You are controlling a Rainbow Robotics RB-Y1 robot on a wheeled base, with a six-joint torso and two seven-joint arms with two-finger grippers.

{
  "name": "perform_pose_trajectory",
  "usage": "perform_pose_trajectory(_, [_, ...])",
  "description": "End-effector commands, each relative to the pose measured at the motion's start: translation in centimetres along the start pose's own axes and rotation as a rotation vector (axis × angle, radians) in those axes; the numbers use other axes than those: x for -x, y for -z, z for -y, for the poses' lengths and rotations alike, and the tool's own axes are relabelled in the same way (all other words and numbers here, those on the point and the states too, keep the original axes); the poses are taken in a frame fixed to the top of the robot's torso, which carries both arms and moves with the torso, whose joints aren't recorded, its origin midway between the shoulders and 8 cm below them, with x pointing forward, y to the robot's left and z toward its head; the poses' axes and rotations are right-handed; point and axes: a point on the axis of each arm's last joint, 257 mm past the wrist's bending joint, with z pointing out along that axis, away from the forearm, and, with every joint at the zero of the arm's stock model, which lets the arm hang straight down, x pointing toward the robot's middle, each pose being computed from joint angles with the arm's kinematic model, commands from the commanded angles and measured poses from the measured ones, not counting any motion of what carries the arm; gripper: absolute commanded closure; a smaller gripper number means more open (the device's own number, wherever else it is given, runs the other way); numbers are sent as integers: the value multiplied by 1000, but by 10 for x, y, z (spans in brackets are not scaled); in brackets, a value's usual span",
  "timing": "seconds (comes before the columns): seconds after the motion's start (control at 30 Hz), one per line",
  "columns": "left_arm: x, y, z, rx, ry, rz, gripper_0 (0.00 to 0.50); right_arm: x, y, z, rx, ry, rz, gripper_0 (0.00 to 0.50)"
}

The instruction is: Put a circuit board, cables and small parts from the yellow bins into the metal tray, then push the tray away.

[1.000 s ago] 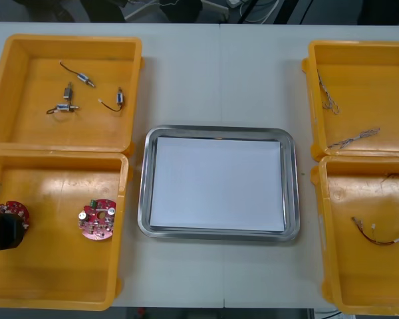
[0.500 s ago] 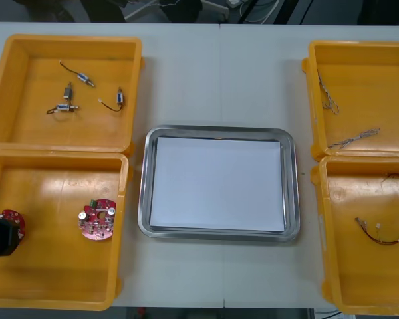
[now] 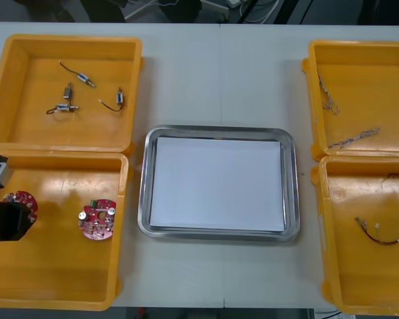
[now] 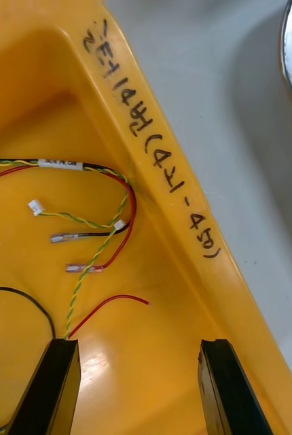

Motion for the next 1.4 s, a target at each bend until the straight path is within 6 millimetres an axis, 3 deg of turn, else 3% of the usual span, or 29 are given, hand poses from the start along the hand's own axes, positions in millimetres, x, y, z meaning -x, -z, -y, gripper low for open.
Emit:
perform_pose_trajectory(0.03, [15, 9, 19, -9, 22, 35, 500, 38, 42, -2, 14, -36, 43, 0])
perform_pose_trajectory(0.2, [14, -4, 35, -13, -4, 39, 500, 29, 59, -18, 19, -16, 16, 0])
perform_pose_trajectory(0.53, [3, -24, 54, -7, -20, 32, 500, 3, 59, -45, 69, -64, 3, 0])
perform_pose_trajectory(0.97, [-16, -42, 56, 31, -27, 15, 500, -37, 42, -79, 107, -251, -31, 0])
perform_pose_trajectory(1.17, [-16, -42, 57, 29, -8, 18, 492, -56, 27, -82, 107, -327, -62, 0])
perform_pose_trajectory(1.23, [-14, -42, 55, 32, 2, 22, 287, -62, 22, -79, 105, -337, -65, 0])
perform_pose_trajectory(1.3, [-11, -41, 55, 34, 8, 28, 137, -66, 19, -75, 104, -346, -70, 0])
perform_pose_trajectory(1.33, [-10, -40, 55, 32, 12, 31, 74, -69, 14, -74, 104, -355, -80, 0])
perform_pose_trajectory(1.4, [-7, -39, 54, 34, 16, 36, 11, -72, 7, -69, 101, -369, -87, 0])
